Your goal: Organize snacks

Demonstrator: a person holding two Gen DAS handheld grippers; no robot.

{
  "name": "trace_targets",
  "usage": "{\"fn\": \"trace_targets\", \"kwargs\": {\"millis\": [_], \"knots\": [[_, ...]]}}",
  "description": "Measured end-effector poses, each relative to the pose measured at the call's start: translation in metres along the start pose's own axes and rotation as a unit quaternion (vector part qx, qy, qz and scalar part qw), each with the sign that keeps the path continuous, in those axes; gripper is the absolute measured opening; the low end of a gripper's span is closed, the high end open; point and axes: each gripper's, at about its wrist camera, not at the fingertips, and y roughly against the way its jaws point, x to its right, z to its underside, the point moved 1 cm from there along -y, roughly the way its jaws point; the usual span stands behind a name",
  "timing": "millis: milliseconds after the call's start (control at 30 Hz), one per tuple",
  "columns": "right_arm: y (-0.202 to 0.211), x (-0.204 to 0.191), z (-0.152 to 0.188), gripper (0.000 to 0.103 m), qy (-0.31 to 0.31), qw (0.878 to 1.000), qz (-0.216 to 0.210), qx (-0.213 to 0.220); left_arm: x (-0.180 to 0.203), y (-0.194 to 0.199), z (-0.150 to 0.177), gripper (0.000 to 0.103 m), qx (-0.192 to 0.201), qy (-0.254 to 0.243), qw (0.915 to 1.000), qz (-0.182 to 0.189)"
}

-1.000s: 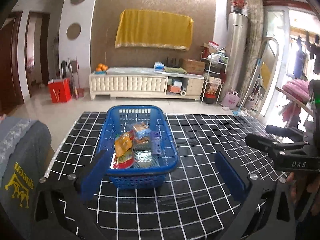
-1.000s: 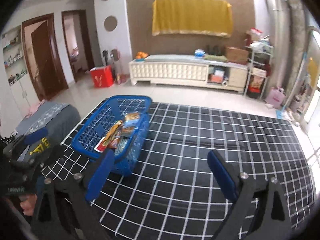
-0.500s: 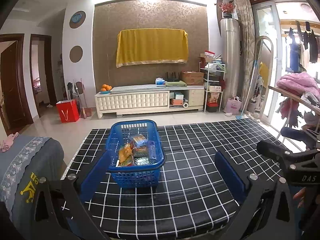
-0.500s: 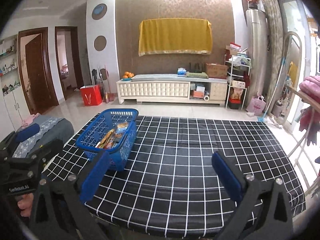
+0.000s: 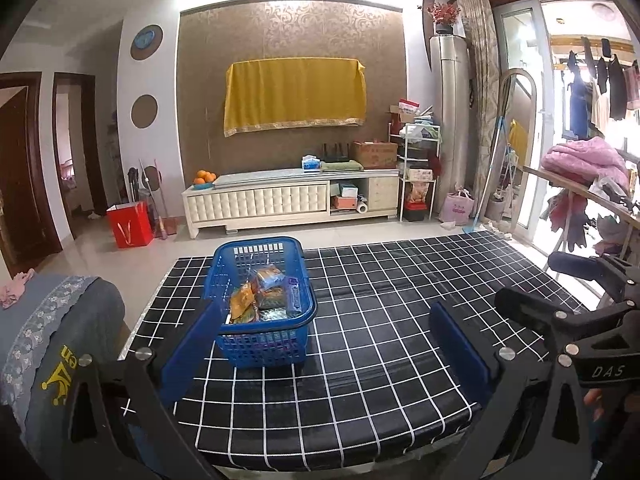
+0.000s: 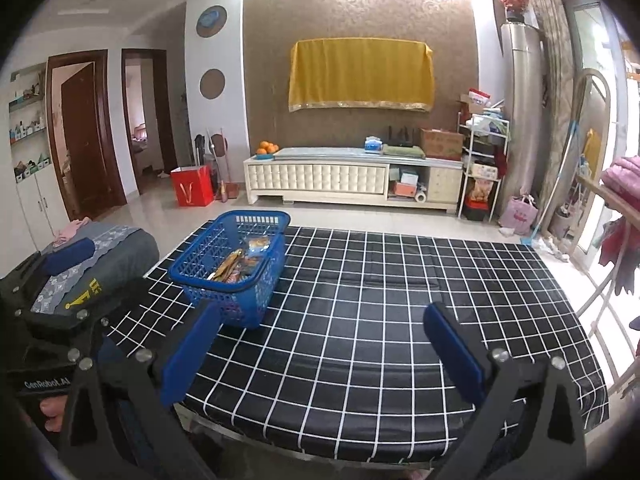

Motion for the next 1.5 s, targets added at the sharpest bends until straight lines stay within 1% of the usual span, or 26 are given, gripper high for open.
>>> {"fn": "trace_targets", "kwargs": {"millis": [500,1100,1500], "knots": [[0.0082,-0.0023,0.0021,0.103,0.000,1.000,0.002,0.002,0.0028,0.0086,0.0017,0.103,0.004,0.001,1.0000,0.002],[0.0093,-0.0038,0.0022,0.103,-0.001,1.000,-0.001,0.002,-0.0008,0.0078,0.0050,0.103,0.007,0.007,0.9999,-0.003],[0.0081,-0.0072,0.0027,0.103,0.002,1.000,0.000,0.000,-0.0004,0.0090,0.0081,0.103,0.001,0.012,0.9999,-0.003]]}}
